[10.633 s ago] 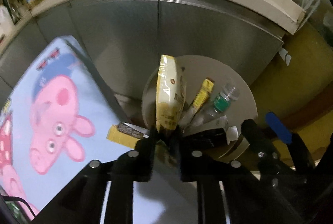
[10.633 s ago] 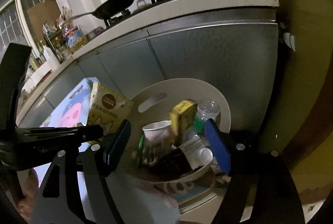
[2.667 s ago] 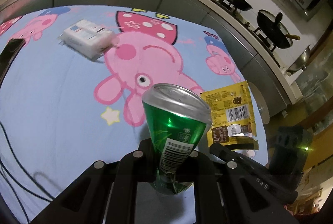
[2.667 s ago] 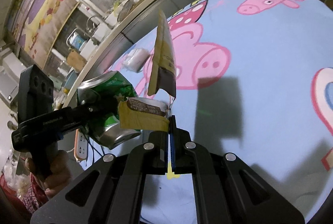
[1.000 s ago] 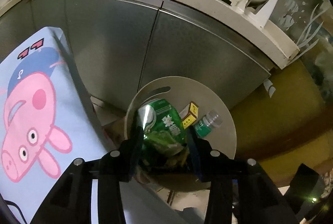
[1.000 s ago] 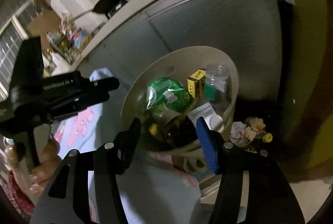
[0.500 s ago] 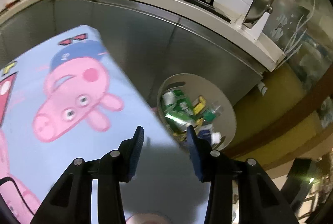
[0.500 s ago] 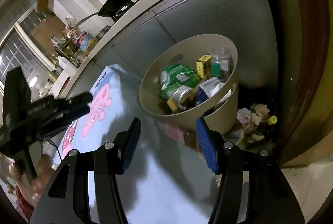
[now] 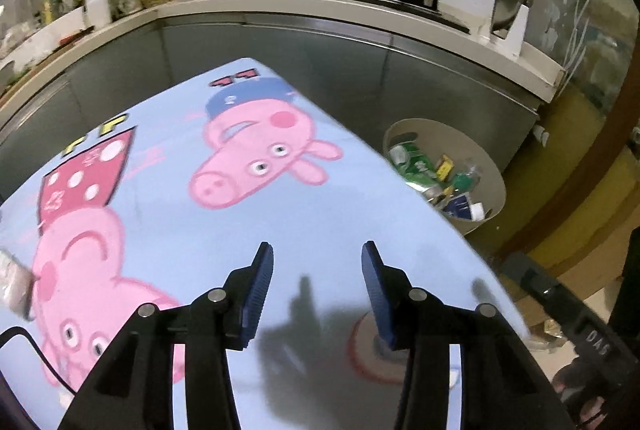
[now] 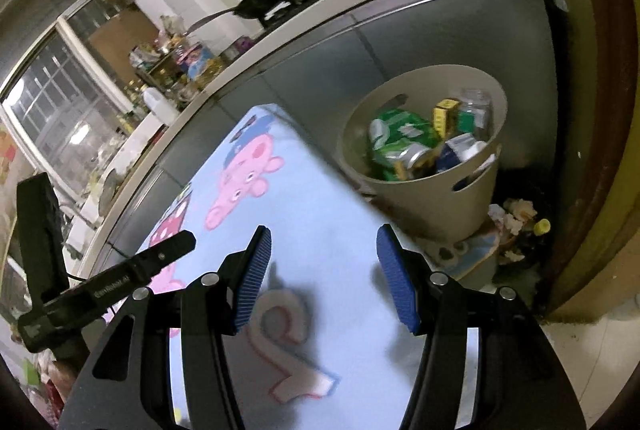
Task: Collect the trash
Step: 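Move both tools back over the table toward the tissue pack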
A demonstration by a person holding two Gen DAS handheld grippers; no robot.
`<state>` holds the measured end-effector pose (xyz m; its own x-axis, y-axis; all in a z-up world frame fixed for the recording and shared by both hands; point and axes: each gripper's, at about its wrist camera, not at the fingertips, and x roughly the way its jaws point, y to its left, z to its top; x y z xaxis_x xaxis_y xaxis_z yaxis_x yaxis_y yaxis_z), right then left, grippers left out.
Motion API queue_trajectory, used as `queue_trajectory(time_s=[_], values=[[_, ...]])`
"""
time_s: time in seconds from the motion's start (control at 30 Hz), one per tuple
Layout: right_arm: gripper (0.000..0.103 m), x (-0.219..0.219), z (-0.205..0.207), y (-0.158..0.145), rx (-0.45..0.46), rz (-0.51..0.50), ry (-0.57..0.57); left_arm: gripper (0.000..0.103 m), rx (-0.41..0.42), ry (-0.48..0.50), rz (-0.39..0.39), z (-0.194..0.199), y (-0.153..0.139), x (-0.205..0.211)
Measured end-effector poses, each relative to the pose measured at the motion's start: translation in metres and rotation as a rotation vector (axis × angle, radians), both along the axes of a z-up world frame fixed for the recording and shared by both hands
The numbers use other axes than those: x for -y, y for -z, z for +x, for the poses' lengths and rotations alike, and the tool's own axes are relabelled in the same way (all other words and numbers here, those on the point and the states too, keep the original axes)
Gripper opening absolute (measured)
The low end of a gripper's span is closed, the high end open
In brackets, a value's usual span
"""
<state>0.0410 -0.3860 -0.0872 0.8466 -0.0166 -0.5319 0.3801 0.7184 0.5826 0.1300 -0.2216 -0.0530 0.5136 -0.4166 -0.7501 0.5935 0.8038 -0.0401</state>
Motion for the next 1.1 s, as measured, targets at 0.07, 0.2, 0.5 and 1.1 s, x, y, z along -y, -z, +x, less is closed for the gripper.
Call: queue_trajectory(time_s=[0.07, 0.2, 0.5, 1.1], values=[[0.055, -0.011, 0.002, -0.004, 0.002, -0.007, -0.018, 0.046, 0.016, -0.020, 0.017, -0.002, 0.000, -0.011], [0.055, -0.032, 0.007, -0.009, 0.003, -0.017, -0.057, 0.048, 0.039, -0.069, 0.044, -0.005, 0.001, -0.038], [0.055, -0.075, 0.025, -0.020, -0.009, -0.053, -0.138, 0.049, 0.073, -0.190, 0.064, 0.001, 0.005, -0.100], [0.054, -0.216, 0.124, -0.017, -0.098, -0.171, -0.523, 0.052, 0.017, -0.516, 0.037, 0.023, 0.042, -0.274]])
